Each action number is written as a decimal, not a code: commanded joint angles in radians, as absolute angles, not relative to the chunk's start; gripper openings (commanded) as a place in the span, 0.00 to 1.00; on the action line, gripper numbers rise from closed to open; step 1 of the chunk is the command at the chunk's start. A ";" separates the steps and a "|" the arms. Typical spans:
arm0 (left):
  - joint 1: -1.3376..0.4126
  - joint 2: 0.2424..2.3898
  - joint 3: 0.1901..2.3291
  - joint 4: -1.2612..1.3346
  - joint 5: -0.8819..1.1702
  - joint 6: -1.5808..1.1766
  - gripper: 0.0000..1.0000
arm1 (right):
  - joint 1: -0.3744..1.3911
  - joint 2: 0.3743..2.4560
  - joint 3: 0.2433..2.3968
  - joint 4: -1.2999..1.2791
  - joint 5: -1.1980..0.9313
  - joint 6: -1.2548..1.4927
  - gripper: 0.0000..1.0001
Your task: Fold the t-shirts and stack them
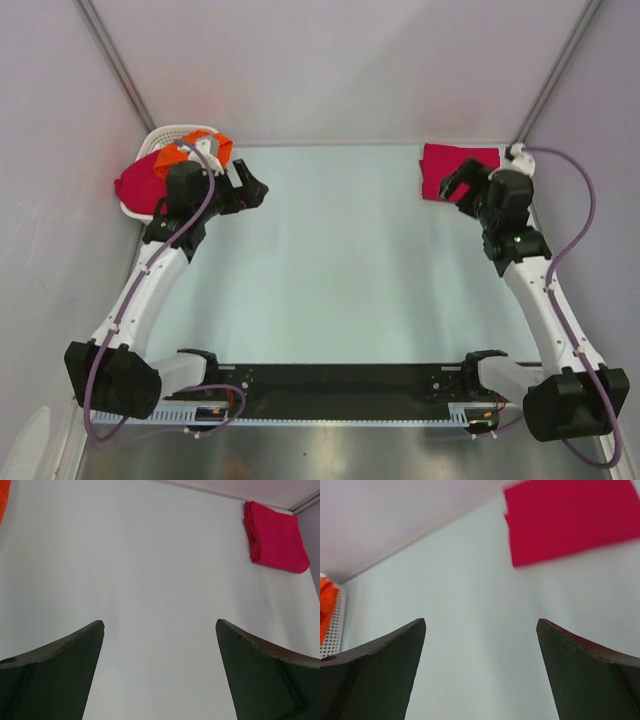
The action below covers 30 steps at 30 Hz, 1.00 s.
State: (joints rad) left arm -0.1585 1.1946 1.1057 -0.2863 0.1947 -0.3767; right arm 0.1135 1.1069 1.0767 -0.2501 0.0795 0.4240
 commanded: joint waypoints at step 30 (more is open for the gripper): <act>-0.150 1.224 1.009 -0.296 0.124 -0.422 1.00 | 0.044 1.759 1.569 -0.338 0.148 0.324 1.00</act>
